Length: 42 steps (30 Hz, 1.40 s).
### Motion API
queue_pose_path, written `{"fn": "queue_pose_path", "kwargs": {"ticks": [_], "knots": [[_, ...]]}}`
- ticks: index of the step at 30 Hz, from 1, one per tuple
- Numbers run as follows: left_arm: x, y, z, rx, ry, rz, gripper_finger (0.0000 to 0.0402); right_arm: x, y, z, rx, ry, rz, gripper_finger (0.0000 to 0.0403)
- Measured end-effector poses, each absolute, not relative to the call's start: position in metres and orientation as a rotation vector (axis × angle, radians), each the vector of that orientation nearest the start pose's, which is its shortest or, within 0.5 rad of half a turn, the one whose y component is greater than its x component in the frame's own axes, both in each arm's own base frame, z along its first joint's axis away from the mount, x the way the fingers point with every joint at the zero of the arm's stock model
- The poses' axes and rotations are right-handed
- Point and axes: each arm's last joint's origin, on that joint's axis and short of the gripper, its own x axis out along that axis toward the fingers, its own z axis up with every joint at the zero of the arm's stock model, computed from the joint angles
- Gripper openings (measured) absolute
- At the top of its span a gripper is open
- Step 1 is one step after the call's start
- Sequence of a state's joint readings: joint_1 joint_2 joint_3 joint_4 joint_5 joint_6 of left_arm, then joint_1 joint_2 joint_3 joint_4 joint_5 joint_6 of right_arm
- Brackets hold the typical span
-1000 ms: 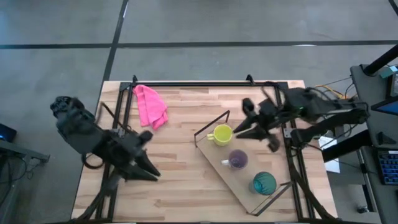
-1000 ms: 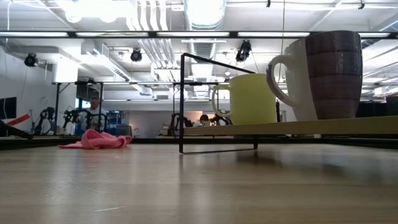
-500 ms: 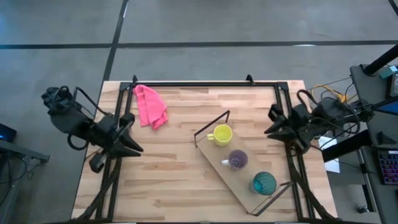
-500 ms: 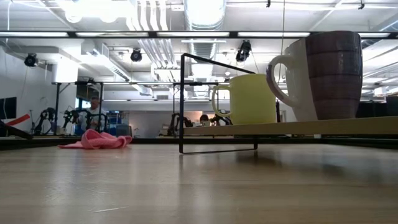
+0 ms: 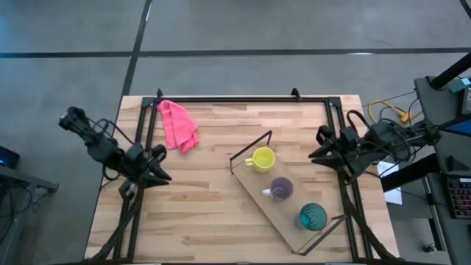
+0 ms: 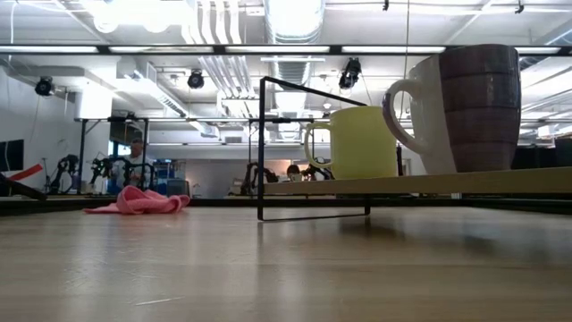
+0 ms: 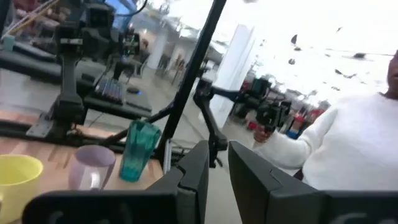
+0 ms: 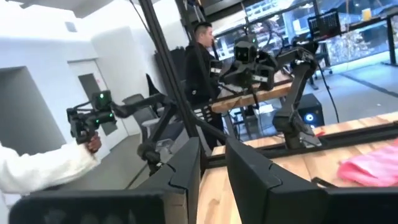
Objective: Stack small to large cups/mugs on shelf
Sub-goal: Return to Home Position
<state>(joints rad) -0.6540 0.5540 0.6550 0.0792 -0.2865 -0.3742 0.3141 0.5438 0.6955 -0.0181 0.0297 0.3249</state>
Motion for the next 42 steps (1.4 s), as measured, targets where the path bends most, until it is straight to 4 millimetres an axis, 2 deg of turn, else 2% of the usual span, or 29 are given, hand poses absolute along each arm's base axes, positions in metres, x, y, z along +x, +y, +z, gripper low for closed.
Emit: {"fn": "queue_pose_path", "kwargs": {"ticks": [7,13,16,22,28,35,42], "knots": [[0.108,-0.075,0.293,-0.43,-0.285,-0.479,0.0047,0.119,0.038,0.345,0.387,-0.065,0.298,0.0079],[0.113,-0.077,0.251,-0.499,-0.234,-0.49,0.0047,0.123,0.039,0.341,0.408,-0.042,0.296,0.0075],[0.112,-0.076,0.238,-0.515,-0.236,-0.491,0.0047,0.124,0.039,0.34,0.406,-0.035,0.294,0.0072],[0.106,-0.068,0.225,-0.493,-0.348,-0.495,0.0047,0.124,0.039,0.341,0.396,-0.043,0.294,0.0078],[0.106,-0.063,0.213,-0.481,-0.342,-0.468,0.0048,0.124,0.039,0.341,0.355,-0.051,0.291,0.0078],[0.109,-0.053,0.214,-0.434,-0.37,-0.474,0.0047,0.125,0.039,0.34,0.332,-0.054,0.27,0.0073],[0.114,-0.04,0.214,-0.421,-0.373,-0.477,0.0048,0.127,0.04,0.33,0.335,-0.025,0.266,0.0076]]}}
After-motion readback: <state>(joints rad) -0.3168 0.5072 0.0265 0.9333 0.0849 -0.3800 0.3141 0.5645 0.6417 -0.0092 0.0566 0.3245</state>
